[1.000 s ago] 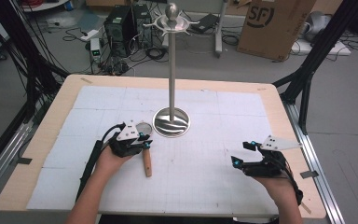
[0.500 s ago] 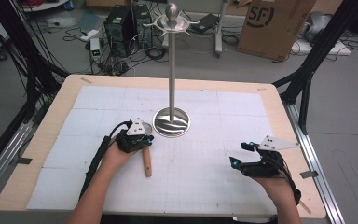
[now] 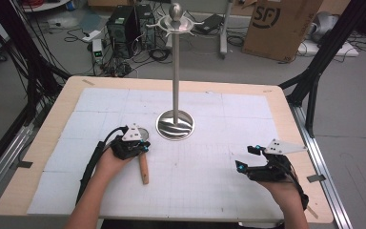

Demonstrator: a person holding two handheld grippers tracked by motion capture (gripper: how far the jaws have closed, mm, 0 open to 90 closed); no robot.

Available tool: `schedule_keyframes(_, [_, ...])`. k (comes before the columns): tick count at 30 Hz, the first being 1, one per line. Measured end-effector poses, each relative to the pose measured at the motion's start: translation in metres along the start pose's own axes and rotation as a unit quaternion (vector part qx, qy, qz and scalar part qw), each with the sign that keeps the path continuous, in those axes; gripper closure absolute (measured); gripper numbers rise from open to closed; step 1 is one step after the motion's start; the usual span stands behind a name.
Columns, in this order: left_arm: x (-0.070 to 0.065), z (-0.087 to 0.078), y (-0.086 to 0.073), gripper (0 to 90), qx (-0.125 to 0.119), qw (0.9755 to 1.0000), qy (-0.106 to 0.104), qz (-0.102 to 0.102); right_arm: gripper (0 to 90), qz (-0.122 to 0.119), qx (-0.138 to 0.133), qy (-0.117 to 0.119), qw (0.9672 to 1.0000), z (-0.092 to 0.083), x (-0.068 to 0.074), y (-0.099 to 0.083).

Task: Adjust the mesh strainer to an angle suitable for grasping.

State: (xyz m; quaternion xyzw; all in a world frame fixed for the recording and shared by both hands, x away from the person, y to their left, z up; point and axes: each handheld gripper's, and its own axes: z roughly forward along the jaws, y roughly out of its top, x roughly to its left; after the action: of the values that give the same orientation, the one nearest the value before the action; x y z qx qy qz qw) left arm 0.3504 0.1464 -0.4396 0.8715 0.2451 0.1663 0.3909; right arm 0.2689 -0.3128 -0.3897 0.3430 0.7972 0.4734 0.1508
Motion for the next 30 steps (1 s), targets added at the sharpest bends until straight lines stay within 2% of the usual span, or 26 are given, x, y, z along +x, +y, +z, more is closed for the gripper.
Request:
schedule_keyframes(4, [-0.001,-0.006,-0.008,87.7,-0.011,0.9999,0.001,-0.010,23.0,0.000,0.001,0.001,1.0000,0.000,0.001,0.000])
schedule_keyframes(7, [-0.003,-0.011,-0.011,87.5,-0.003,0.9999,0.002,-0.009,23.0,0.000,0.002,0.001,1.0000,0.001,0.001,0.000])
schedule_keyframes(9, [-0.005,-0.014,-0.011,87.1,0.005,1.0000,0.006,-0.001,23.0,0.000,0.003,0.002,1.0000,0.002,0.001,0.000])
schedule_keyframes(12, [-0.008,-0.017,-0.013,86.9,0.006,1.0000,0.007,0.002,23.0,-0.001,0.002,0.002,1.0000,0.002,0.001,0.001])
schedule_keyframes(13, [-0.008,-0.020,-0.017,86.9,-0.002,1.0000,0.004,-0.007,23.0,-0.001,0.002,0.002,1.0000,0.002,0.001,0.001])
schedule_keyframes(16, [-0.008,-0.023,-0.021,86.9,-0.007,0.9999,0.003,-0.013,23.0,-0.002,0.001,0.002,1.0000,0.001,0.001,0.001])
schedule_keyframes(19, [-0.008,-0.027,-0.023,86.5,-0.006,0.9999,0.007,-0.012,23.0,-0.001,0.002,0.002,1.0000,0.002,0.001,0.001])
schedule_keyframes(23, [-0.009,-0.029,-0.025,80.0,-0.010,0.9998,0.010,-0.015,23.0,-0.002,0.002,0.003,1.0000,0.002,0.002,0.001])
schedule_keyframes(26, [-0.009,-0.033,-0.027,69.9,-0.010,0.9997,0.016,-0.018,23.0,-0.003,0.002,0.003,1.0000,0.002,0.002,0.001])
schedule_keyframes(30, [-0.010,-0.044,-0.031,64.0,-0.026,0.9993,0.020,-0.020,23.0,-0.002,0.004,0.004,1.0000,0.004,0.002,0.001])
